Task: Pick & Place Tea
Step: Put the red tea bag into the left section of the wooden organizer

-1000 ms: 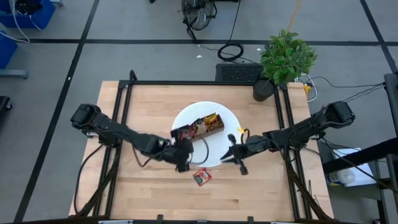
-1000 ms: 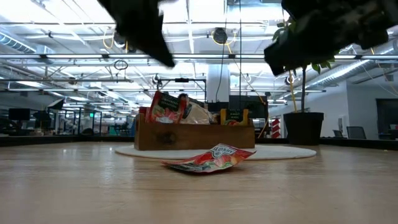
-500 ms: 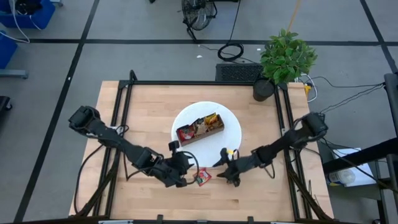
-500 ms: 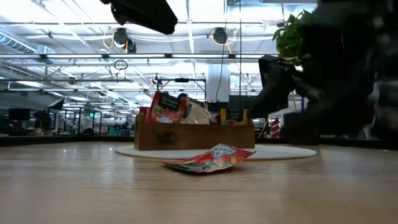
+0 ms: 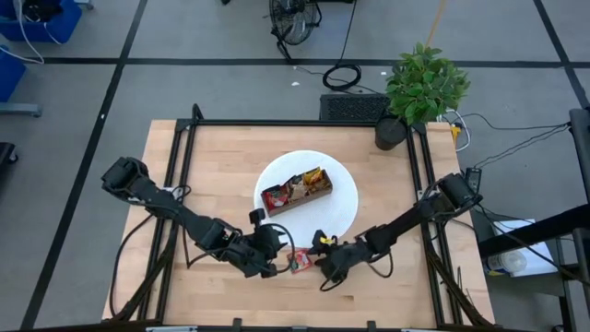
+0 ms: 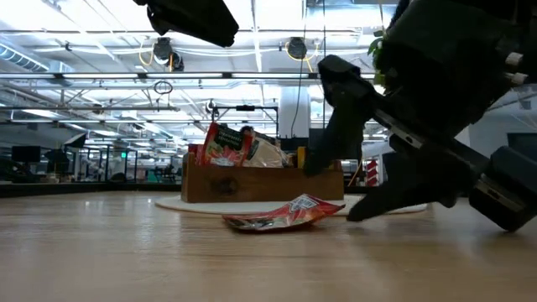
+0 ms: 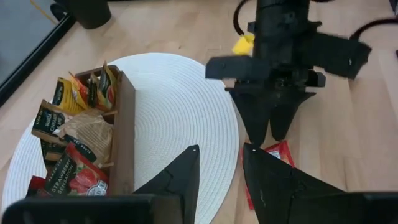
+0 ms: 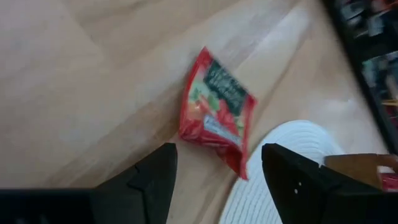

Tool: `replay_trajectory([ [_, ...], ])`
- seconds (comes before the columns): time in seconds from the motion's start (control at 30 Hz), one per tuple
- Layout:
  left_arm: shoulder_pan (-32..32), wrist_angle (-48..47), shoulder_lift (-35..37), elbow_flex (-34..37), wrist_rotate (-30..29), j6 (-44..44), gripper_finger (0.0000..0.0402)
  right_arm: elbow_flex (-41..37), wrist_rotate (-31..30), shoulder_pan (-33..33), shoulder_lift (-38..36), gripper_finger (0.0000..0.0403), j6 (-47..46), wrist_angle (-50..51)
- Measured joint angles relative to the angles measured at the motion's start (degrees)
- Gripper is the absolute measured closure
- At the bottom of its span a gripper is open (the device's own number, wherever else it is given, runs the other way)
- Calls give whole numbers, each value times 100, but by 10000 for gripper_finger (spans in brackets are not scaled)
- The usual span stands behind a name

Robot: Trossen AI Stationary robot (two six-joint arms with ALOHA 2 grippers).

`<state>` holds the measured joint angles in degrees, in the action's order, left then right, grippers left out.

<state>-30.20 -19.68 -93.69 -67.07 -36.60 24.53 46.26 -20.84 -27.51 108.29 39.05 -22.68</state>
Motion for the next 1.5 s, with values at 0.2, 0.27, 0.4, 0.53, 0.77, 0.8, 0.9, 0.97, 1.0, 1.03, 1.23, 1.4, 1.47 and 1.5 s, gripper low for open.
replay_trajectory([
  [0.2,0,-28,0,0,7,0,275,753,-38,-4,-10,174,-394,1469],
  [0.27,0,-27,0,0,7,0,275,995,-33,-2,-13,172,-450,1857],
  [0.4,0,-27,0,0,9,0,275,1163,27,9,-4,173,-43,1980],
  [0.53,0,-28,-2,2,11,-24,275,1180,353,117,-2,174,203,1840],
  [0.77,0,-33,-2,2,11,-33,275,1176,461,204,20,174,285,1501],
  [0.8,0,-31,-2,2,11,-35,275,1176,464,208,20,174,287,1466],
  [0.9,0,-28,-2,2,11,-33,275,1174,468,205,20,176,377,1363],
  [0.97,0,-28,-2,2,9,-33,275,1174,532,205,20,178,391,1280],
  [1.0,0,-28,-2,2,9,-33,275,1174,659,205,19,180,393,1243],
  [1.03,1,-26,-2,2,9,-33,275,1174,794,205,18,181,395,1190],
  [1.23,2,-22,-4,2,7,-28,275,1176,931,227,48,188,701,935],
  [1.4,4,-7,-4,4,7,-26,275,1178,1062,348,243,191,675,874],
  [1.47,4,7,-4,4,7,-26,275,1193,1050,361,364,191,712,777],
  [1.5,4,5,-4,7,7,-31,275,1197,1045,361,420,191,722,739],
])
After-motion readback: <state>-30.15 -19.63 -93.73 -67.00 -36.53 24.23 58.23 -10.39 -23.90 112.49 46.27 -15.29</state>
